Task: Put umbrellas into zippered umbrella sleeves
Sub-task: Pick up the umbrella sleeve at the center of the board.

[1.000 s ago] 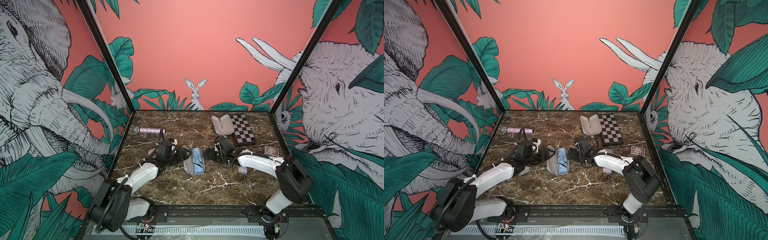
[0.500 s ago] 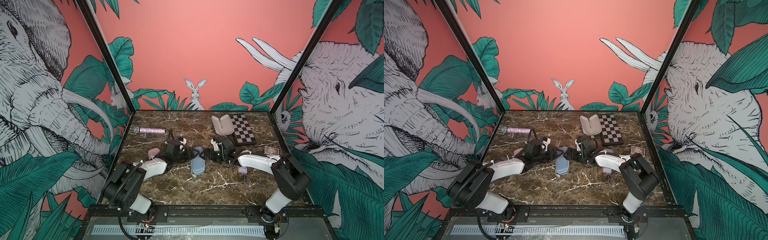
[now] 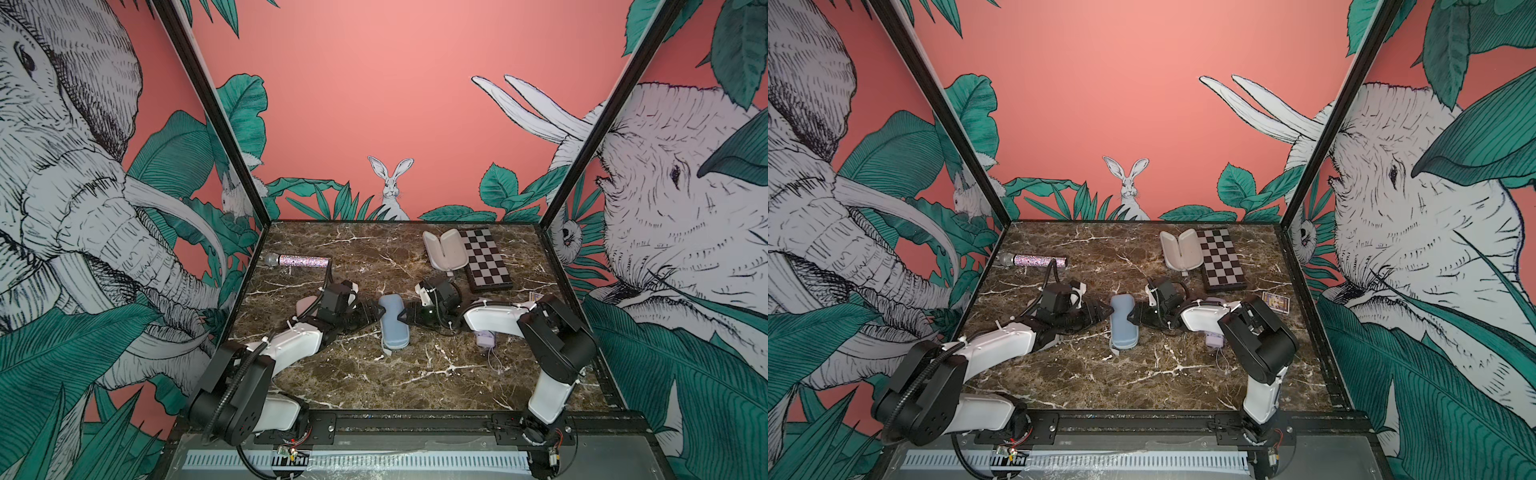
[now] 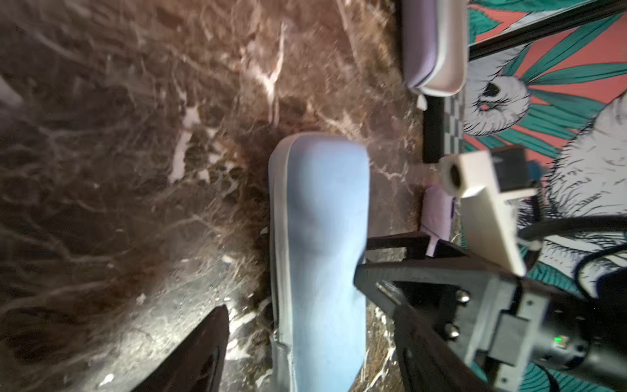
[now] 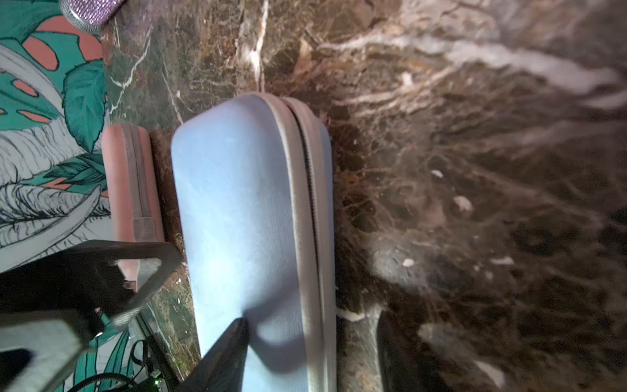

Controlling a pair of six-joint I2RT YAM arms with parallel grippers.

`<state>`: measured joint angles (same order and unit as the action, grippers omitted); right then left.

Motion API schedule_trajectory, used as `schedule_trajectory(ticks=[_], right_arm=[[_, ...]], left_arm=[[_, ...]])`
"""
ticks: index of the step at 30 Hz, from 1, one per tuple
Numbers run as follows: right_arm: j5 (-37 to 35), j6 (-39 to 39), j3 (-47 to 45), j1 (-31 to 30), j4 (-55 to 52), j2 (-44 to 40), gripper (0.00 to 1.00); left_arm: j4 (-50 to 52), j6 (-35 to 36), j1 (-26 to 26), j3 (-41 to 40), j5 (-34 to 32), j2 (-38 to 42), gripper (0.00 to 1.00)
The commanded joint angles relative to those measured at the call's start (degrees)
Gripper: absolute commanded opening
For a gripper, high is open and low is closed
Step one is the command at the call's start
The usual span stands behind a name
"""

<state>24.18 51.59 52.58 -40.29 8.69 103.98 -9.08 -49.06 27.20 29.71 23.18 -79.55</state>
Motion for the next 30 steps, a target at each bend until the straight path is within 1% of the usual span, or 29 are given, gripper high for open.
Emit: schedule_trajectory(ticks=[1,3,5,7,10,12,13,15,16,19,22,23,25,27,29,30], right_arm=[[0.0,4.8,-2.4,-0.3,0.4,3.2,0.54],[-0.9,8.8,-3.8,-0.4,1.9,3.2,0.49],[-2.0,13.4,-6.4,-0.6,5.4,3.2,0.43],[-1.8,19.0,-9.3,-0.9,12.3,3.9,0.38],[-0.9,26.7,-12.5,-2.0,24.3,4.3,0.35],[-1.1,31.1,-13.7,-2.9,29.3,3.5,0.35],[-1.2,32.2,-14.0,-3.2,30.6,2.7,0.34],[-1.4,33.4,-14.6,-3.6,31.6,1.1,0.34],[-1.3,33.9,-14.9,-3.7,31.6,0.3,0.34],[-1.1,34.5,-15.8,-3.7,31.6,-1.3,0.34],[-0.4,34.8,-16.2,-3.7,32.4,-1.3,0.35],[-0.1,35.2,-16.2,-3.8,33.4,-1.0,0.35],[0.3,37.7,-16.6,-3.9,37.4,0.5,0.35],[0.2,40.4,-17.2,-4.1,41.5,1.8,0.34],[-1.1,42.9,-18.5,-4.1,45.8,2.7,0.34],[-1.5,43.9,-19.0,-4.0,47.5,2.9,0.34]], left_arm=[[2.0,-1.0,2.7,-2.8,-1.2,-0.5,0.79],[-0.8,-3.5,4.5,-5.0,-1.6,-0.3,0.80],[-5.7,-6.7,6.5,-7.2,-2.9,-1.2,0.82],[-13.2,-10.4,8.2,-9.0,-4.0,-3.9,0.82],[-26.4,-16.3,8.8,-10.3,-3.5,-8.5,0.81],[-34.0,-19.8,9.0,-10.9,-3.2,-10.0,0.79],[-36.2,-21.0,9.0,-11.0,-3.5,-9.9,0.78],[-36.0,-21.2,9.0,-10.4,-4.6,-8.4,0.76],[-34.9,-20.6,9.0,-9.8,-4.9,-7.2,0.74],[-29.6,-18.0,9.1,-8.1,-6.2,-3.7,0.67],[-26.4,-15.6,9.1,-7.1,-7.2,-1.6,0.61],[-26.5,-15.4,9.2,-6.9,-7.1,-1.7,0.60],[-29.3,-16.0,9.3,-6.8,-5.9,-2.8,0.60],[-34.3,-18.1,9.6,-7.5,-4.7,-4.6,0.60],[-39.9,-20.5,9.9,-8.5,-4.0,-6.1,0.63],[-41.6,-21.2,10.1,-8.8,-3.9,-6.6,0.66]])
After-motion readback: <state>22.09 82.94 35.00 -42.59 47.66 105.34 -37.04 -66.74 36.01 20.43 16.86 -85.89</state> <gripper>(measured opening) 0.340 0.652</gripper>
